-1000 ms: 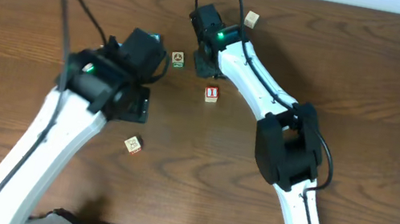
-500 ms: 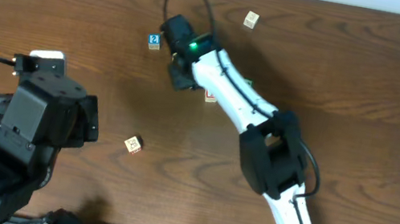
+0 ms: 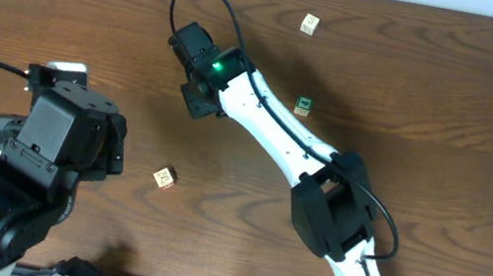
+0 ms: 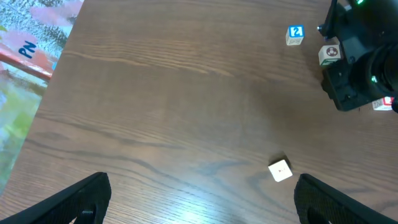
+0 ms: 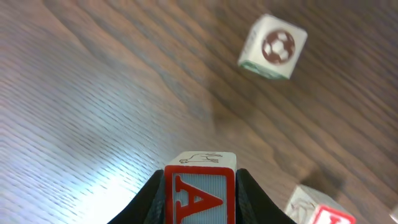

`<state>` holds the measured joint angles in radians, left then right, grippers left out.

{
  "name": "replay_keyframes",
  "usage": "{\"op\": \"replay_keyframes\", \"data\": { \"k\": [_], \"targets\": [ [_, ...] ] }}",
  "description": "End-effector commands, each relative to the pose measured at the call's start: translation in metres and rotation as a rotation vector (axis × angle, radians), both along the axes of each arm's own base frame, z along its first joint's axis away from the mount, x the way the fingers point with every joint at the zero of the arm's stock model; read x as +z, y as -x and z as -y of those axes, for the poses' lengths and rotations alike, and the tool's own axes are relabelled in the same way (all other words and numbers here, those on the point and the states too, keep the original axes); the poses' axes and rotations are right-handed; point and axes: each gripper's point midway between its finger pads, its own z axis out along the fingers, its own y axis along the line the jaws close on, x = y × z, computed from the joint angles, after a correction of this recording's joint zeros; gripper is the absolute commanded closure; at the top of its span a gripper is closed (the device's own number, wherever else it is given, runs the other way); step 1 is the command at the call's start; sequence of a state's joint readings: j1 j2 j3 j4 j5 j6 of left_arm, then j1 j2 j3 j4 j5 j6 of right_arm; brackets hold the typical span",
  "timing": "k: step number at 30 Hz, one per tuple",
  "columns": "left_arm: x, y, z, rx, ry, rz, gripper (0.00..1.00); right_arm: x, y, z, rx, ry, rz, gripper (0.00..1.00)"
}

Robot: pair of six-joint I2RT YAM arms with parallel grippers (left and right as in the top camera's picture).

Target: Spell out Ai2

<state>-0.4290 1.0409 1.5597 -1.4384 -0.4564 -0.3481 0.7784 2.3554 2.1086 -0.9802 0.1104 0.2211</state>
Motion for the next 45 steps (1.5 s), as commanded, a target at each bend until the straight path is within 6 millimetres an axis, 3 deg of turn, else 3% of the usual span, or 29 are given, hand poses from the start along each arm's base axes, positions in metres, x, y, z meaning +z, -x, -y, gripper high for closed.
{"op": "replay_keyframes", "data": {
  "k": [1, 16, 22, 26, 35, 41, 45],
  "targets": [
    [0.002, 0.001, -0.005, 0.027, -0.010, 0.012, 0.05, 0.018, 0.001, -0.014, 0.037, -0.065, 0.015, 0.72],
    [0.002, 0.001, -0.005, 0.026, -0.007, 0.011, 0.05, -0.012, 0.004, -0.017, -0.006, -0.118, -0.025, 0.73],
    [0.002, 0.001, -0.005, 0.026, -0.007, 0.011, 0.05, -0.010, -0.001, -0.023, -0.016, -0.149, -0.001, 0.70],
    [0.002, 0.001, -0.005, 0.026, -0.007, 0.011, 0.05, -0.006, -0.009, -0.030, -0.013, -0.182, 0.033, 0.63],
    [0.002, 0.001, -0.005, 0.026, -0.007, 0.011, 0.05, -0.010, -0.015, -0.029, -0.026, -0.168, 0.058, 0.65],
    [0.000, 0.001, -0.005, 0.027, -0.011, 0.007, 0.05, 0.007, -0.029, -0.011, -0.098, -0.130, 0.128, 0.65],
    [-0.013, -0.005, -0.011, 0.056, -0.071, -0.005, 0.05, 0.049, -0.039, 0.023, -0.204, -0.136, 0.163, 0.46]
  ]
}}
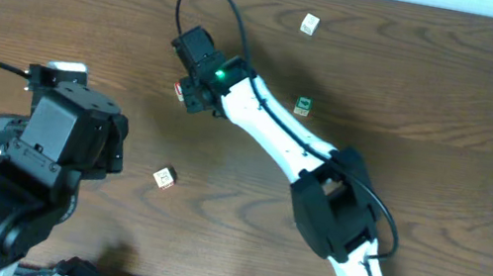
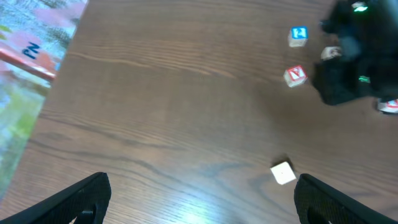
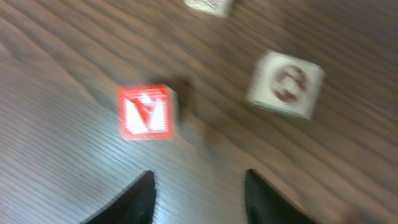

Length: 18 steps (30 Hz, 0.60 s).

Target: Spell out Ai2

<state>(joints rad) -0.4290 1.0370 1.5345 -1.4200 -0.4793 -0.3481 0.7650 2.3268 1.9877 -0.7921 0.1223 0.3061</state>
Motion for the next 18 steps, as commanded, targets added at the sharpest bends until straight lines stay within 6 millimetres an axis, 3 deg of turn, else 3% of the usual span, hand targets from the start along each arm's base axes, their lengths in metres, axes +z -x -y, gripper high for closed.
{"op": "replay_keyframes", "data": {
  "k": [1, 5, 11, 14, 18],
  "targets": [
    [-0.016, -0.006, -0.007, 0.044, -0.055, -0.014, 0.05, 0.074, -0.026, 0.039, -0.147, -0.058, 0.108, 0.42],
    [-0.031, -0.018, 0.000, 0.039, -0.037, -0.008, 0.04, 0.106, -0.044, 0.092, -0.273, -0.061, 0.131, 0.29],
    [-0.054, -0.053, 0.015, -0.004, -0.044, 0.006, 0.05, 0.122, -0.049, 0.176, -0.417, -0.007, 0.077, 0.20],
    [-0.084, -0.072, 0.019, -0.034, -0.071, -0.070, 0.05, 0.131, -0.047, 0.203, -0.463, 0.005, 0.064, 0.20],
    [-0.130, -0.098, 0.034, -0.051, 0.038, -0.181, 0.05, 0.146, -0.045, 0.227, -0.513, -0.001, 0.076, 0.20]
  ]
}}
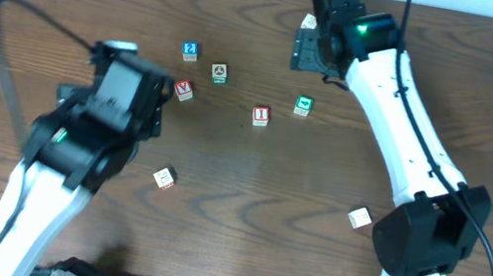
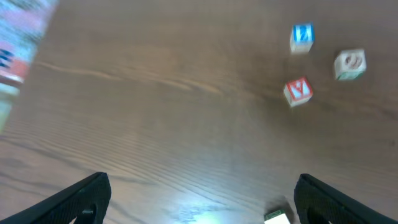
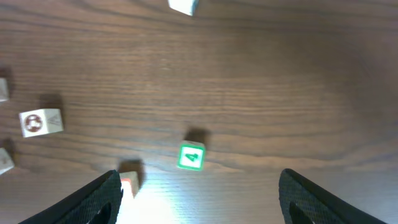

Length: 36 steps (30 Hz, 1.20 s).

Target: Spell out Ai2

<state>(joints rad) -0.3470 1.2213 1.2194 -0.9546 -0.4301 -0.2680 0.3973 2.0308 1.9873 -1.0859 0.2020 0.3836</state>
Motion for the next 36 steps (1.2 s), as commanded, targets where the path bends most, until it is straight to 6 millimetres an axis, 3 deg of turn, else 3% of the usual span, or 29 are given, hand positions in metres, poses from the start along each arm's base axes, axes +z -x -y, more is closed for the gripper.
{"op": "replay_keyframes", "data": {
  "k": [1, 5, 8, 12, 16, 21, 25, 31, 36],
  "targets": [
    [-0.044, -0.017, 0.013, -0.032, 0.095, -0.129, 0.04, 0.028, 0.004, 0.019, -0.056, -0.019, 0.047, 0.20],
    [-0.074, -0.044, 0.015, 0.019, 0.161, -0.155, 0.05, 0.040, 0.012, 0.047, -0.112, 0.014, 0.040, 0.18],
    [-0.095, -0.059, 0.030, -0.010, 0.230, -0.182, 0.05, 0.044, 0.022, 0.070, -0.155, 0.029, 0.012, 0.19],
    [-0.121, -0.071, 0.046, -0.041, 0.291, -0.224, 0.05, 0.046, 0.039, 0.086, -0.177, 0.039, -0.003, 0.15],
    [-0.146, -0.078, 0.053, -0.048, 0.310, -0.266, 0.05, 0.045, 0.069, 0.096, -0.174, 0.050, 0.010, 0.11],
    [-0.165, -0.089, 0.058, -0.054, 0.324, -0.269, 0.05, 0.042, 0.099, 0.099, -0.087, 0.035, 0.082, 0.03],
    [-0.182, -0.097, 0.060, 0.015, 0.358, -0.265, 0.04, 0.027, 0.124, 0.097, -0.063, -0.007, 0.076, 0.01],
    [-0.206, -0.107, 0.063, 0.117, 0.410, -0.252, 0.04, -0.001, 0.132, 0.095, -0.051, -0.022, 0.056, 0.01],
    [-0.218, -0.113, 0.059, 0.229, 0.437, -0.221, 0.02, -0.006, 0.135, 0.094, -0.048, -0.032, 0.038, 0.01]
  ]
}}
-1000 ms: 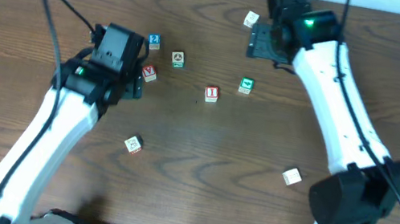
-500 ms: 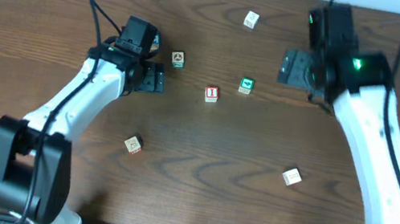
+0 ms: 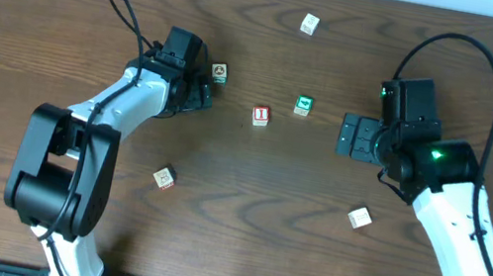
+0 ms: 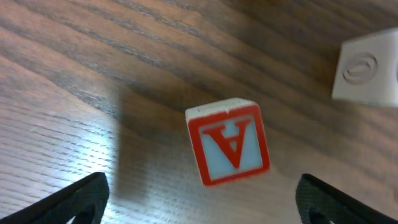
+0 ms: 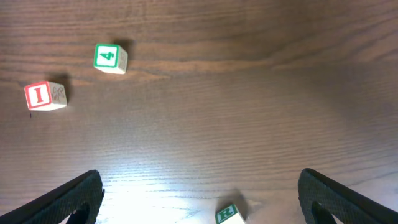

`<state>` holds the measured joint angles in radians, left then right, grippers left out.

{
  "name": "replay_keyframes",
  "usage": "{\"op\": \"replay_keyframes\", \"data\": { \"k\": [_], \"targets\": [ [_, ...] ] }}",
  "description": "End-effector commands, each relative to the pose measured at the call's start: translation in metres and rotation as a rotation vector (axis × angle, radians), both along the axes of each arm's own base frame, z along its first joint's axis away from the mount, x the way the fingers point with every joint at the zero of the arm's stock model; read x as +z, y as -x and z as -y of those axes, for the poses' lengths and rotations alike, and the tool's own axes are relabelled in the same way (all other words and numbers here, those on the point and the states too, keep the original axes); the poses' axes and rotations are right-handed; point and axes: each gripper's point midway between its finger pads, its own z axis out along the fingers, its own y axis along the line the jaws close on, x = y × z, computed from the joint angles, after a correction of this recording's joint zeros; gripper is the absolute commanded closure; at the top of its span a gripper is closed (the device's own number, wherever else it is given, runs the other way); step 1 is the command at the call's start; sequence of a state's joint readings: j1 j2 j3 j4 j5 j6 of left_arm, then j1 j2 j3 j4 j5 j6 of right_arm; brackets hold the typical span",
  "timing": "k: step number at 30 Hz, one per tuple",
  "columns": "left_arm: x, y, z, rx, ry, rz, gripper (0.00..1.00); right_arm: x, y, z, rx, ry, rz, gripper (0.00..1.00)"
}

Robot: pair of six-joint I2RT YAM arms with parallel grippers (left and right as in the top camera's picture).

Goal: Spell out Ai2
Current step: 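Lower the left gripper and grasp the red 'A' block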

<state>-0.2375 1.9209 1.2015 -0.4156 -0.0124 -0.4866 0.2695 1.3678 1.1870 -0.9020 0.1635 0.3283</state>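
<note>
The red "A" block [image 4: 228,149] lies on the table, seen from close above, in line with the gap of my open left gripper [image 4: 199,208], which touches nothing. From overhead the left gripper [image 3: 190,93] covers it. The red "I" block [image 3: 260,115] [image 5: 45,95] sits near the table's middle. The blue "2" block is hidden from every view. My right gripper [image 5: 205,208] [image 3: 347,135] hangs open and empty to the right of the green "4" block [image 5: 111,58].
A soccer-ball block [image 3: 220,73] [image 4: 367,68] sits just right of the "A". The green "4" block [image 3: 303,105] is beside the "I". A green "R" block [image 5: 229,213] [image 3: 360,217] lies under the right gripper. Other blocks lie at the back [image 3: 310,23] and at the front left [image 3: 164,177].
My left gripper was high, seeing the "A", "2" and soccer blocks from afar; now it is low, right over the "A". The right arm has moved from the back to the right-middle.
My right gripper was shut on the "A" block near the soccer block. Then the "A" lay on the table with that gripper open above it. Then the right arm was at the back and the left arm reaching out. Now the left gripper is open over the "A".
</note>
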Motion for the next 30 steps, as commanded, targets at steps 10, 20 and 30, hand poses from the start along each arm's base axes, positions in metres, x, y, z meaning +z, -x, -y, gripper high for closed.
{"op": "replay_keyframes", "data": {
  "k": [10, 20, 30],
  "targets": [
    [-0.011, -0.021, -0.004, 0.188, 0.041, 0.065, 0.16, 0.001, 0.001, -0.001, 0.014, -0.008, 0.001, 0.01],
    [-0.009, -0.027, -0.002, 0.135, 0.027, 0.091, 0.43, 0.001, 0.002, -0.001, 0.014, -0.007, -0.004, 0.01],
    [-0.010, -0.024, 0.001, 0.008, -0.006, 0.079, 0.64, 0.000, 0.003, -0.001, 0.014, -0.006, -0.007, 0.01]
  ]
}}
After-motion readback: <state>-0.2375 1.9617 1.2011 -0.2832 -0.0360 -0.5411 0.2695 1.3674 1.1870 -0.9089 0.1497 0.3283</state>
